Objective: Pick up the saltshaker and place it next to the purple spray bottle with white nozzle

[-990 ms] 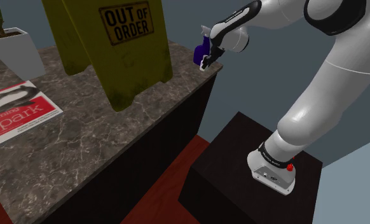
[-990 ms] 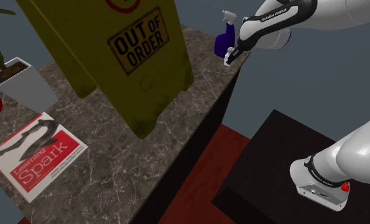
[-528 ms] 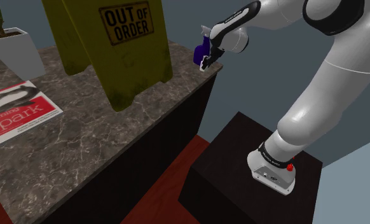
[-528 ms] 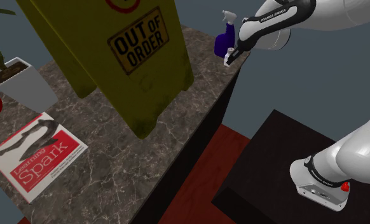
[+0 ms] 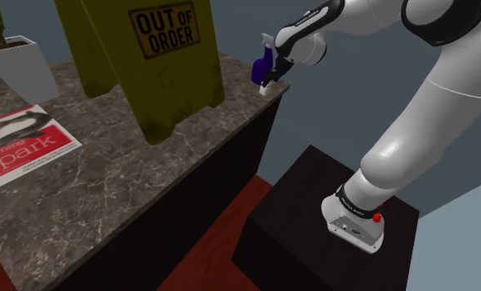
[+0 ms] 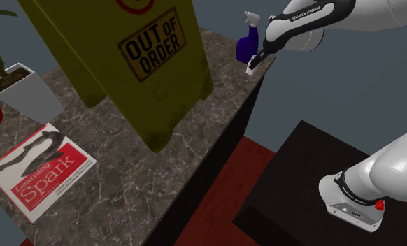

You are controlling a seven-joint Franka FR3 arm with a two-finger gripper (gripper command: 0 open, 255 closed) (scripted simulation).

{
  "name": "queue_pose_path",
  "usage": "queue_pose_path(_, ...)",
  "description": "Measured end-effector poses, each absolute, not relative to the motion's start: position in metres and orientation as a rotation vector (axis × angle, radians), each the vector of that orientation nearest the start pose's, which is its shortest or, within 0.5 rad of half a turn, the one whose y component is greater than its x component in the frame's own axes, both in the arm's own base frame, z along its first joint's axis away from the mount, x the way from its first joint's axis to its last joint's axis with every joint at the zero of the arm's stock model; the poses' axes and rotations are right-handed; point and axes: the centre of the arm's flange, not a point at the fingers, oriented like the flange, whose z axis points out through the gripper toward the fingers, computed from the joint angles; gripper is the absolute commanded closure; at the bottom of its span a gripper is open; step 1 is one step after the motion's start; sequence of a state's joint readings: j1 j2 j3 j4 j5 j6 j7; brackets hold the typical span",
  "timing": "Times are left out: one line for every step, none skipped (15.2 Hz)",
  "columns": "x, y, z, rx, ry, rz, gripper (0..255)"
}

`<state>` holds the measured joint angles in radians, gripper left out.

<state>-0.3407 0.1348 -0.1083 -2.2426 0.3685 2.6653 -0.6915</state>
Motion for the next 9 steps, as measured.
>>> queue_pose_path(0.498, -0.255, 0.347, -3.079, 0.089, -0.544, 0)
queue_pose_path(0.495, -0.254, 0.355, -3.079, 0.089, -0.545, 0)
queue_pose_path(0.491, -0.254, 0.361, -3.079, 0.089, -0.545, 0)
queue_pose_path(0.491, -0.254, 0.363, -3.079, 0.09, -0.545, 0)
queue_pose_path(0.49, -0.255, 0.365, -3.079, 0.09, -0.544, 0)
queue_pose_path(0.49, -0.255, 0.366, -3.079, 0.09, -0.544, 0)
queue_pose_path(0.49, -0.255, 0.366, -3.079, 0.09, -0.544, 0)
queue_pose_path(0.49, -0.255, 0.366, -3.079, 0.09, -0.544, 0)
queue_pose_path(0.49, -0.255, 0.367, -3.079, 0.09, -0.543, 0)
